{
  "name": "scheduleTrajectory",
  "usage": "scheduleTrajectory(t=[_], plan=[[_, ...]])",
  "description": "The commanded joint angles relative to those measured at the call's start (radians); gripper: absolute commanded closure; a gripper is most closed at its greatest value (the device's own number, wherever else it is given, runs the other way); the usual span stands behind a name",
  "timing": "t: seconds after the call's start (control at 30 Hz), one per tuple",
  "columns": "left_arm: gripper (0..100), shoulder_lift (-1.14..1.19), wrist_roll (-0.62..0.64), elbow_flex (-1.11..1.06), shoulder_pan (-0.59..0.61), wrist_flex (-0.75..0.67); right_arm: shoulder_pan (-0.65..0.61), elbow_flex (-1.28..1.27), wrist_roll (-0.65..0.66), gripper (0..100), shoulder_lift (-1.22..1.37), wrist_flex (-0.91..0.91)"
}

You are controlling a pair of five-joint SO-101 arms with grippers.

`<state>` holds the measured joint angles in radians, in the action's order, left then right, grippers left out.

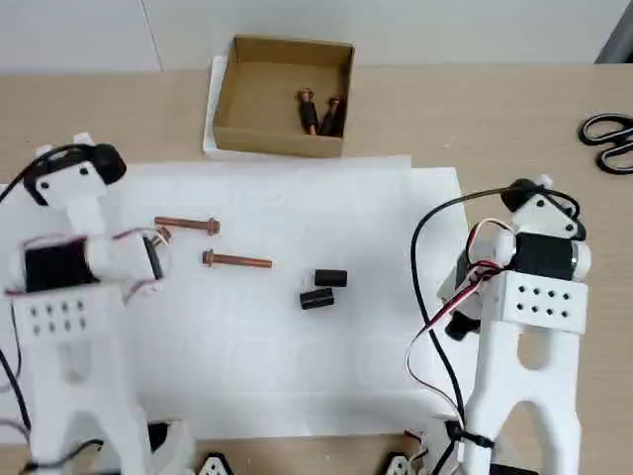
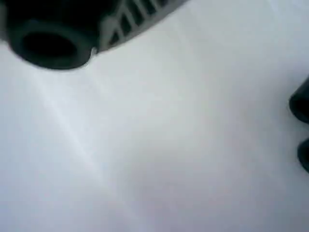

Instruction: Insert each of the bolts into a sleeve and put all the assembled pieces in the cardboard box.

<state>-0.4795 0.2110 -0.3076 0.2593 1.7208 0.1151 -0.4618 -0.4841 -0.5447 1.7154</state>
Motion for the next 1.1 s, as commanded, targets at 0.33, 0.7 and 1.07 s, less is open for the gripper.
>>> scheduleTrajectory(t=[0.33, 0.7, 1.07], plan=[[99, 0.299, -0.562, 0.240, 0.150, -0.003, 0.007, -0.003, 0.011, 99.7, -0.027, 0.001], [99, 0.514, -0.951, 0.248, 0.115, -0.064, 0.008, -0.025, 0.008, 99.7, -0.021, -0.001], [91, 0.560, -1.086, 0.367, 0.098, 0.023, 0.012, -0.118, 0.009, 99.7, -0.030, -0.044]])
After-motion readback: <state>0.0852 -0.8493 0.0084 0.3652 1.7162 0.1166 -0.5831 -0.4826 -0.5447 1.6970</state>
